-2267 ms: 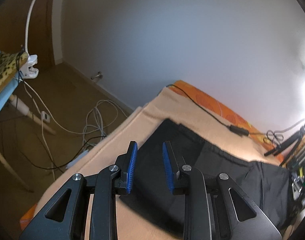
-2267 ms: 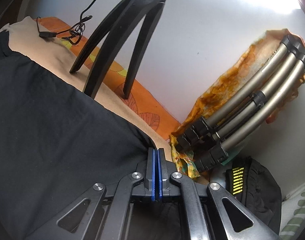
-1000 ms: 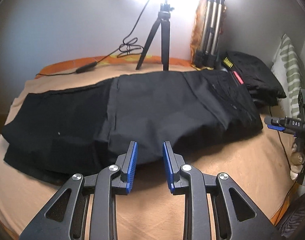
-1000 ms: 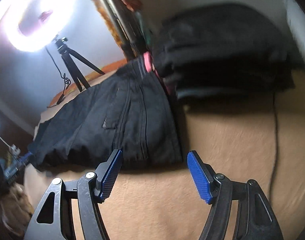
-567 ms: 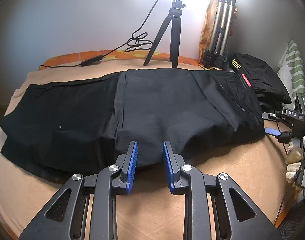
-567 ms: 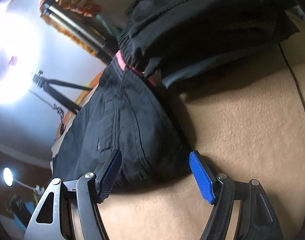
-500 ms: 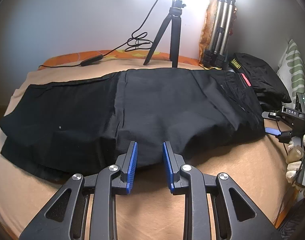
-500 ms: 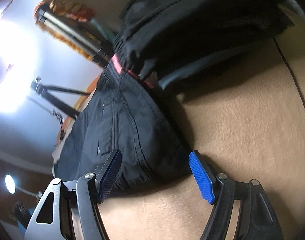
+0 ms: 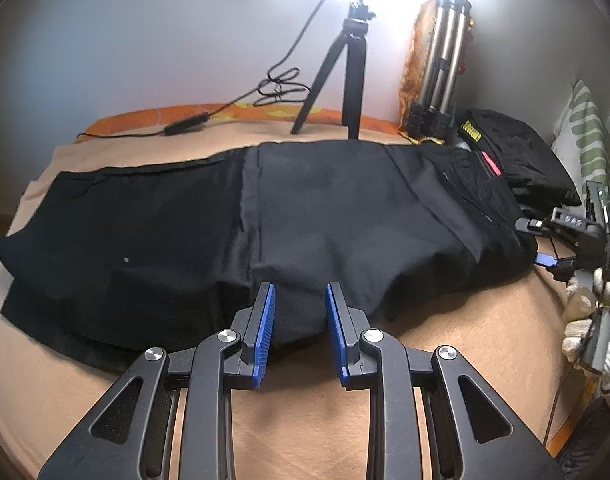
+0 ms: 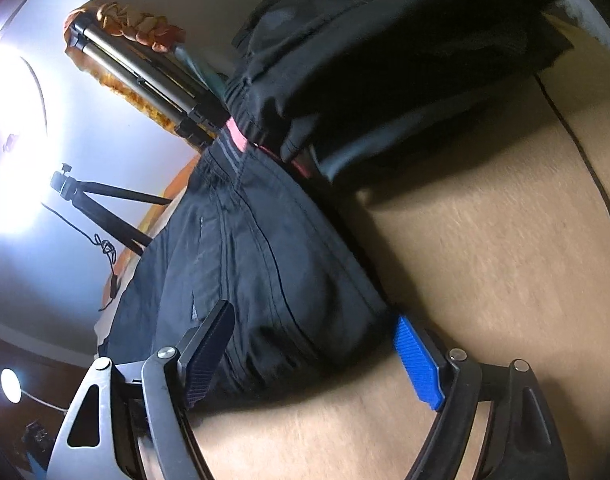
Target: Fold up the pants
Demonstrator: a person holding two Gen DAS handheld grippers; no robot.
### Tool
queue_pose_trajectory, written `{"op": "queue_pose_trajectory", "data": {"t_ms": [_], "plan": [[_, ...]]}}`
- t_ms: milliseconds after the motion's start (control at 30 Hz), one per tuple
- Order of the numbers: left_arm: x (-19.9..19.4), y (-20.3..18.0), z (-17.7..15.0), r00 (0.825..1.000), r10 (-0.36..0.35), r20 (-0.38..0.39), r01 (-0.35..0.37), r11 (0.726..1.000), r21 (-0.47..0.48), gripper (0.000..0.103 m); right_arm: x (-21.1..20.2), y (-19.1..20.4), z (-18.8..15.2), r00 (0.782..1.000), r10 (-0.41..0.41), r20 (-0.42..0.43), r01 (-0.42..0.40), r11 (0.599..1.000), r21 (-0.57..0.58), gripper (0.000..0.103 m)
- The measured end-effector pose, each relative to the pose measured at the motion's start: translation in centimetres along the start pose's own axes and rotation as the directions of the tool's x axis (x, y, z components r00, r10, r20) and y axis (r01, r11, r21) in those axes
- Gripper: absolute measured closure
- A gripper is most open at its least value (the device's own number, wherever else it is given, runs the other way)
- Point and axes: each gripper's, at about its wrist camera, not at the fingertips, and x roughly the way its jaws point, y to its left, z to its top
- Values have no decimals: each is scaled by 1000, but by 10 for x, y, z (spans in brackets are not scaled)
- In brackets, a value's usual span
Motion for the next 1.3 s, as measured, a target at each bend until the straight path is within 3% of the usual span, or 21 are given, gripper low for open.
{"op": "queue_pose_trajectory", "data": {"t_ms": [33,100,233,300,367,600,733,933,1133,1233,1300], "plan": [[-1,2,0,1000,0,4,0,1000,-9,79,2,2,2,1000,-15,8,15,1000,-16,31],[-2,4,0,1000,3,7,-3,1000,-10,79,4,2,4,999,-32,16,33,999,-27,51],[0,2,-2,1000,6,2,-6,1000,5,79,3,-2,4,1000,21,5,-21,1000,-15,74],[1,-1,-2,1000,6,3,-7,1000,15,79,-3,1,2,999,44,15,-43,999,-26,92],[1,-2,-1,1000,9,6,-9,1000,21,79,-12,8,-2,997,73,24,-72,996,-48,97],[-10,-7,0,999,-6,32,5,1000,31,79,-60,19,-25,987,153,47,-145,980,-138,100],[-23,-17,3,999,-11,49,8,998,68,79,-86,9,-47,987,155,40,-146,974,-171,100],[-48,-11,7,998,20,68,-26,996,81,79,-105,-23,-69,994,100,47,-89,976,-196,101],[-68,27,-11,997,66,33,-67,998,13,79,-115,-48,-53,996,51,74,-33,974,-224,103],[-70,43,-26,997,71,-1,-71,997,-19,79,-131,-42,-52,990,17,142,26,953,-302,99],[-67,50,-36,997,67,-30,-68,997,-37,79,-143,-26,-55,984,25,176,47,920,-389,86]]}}
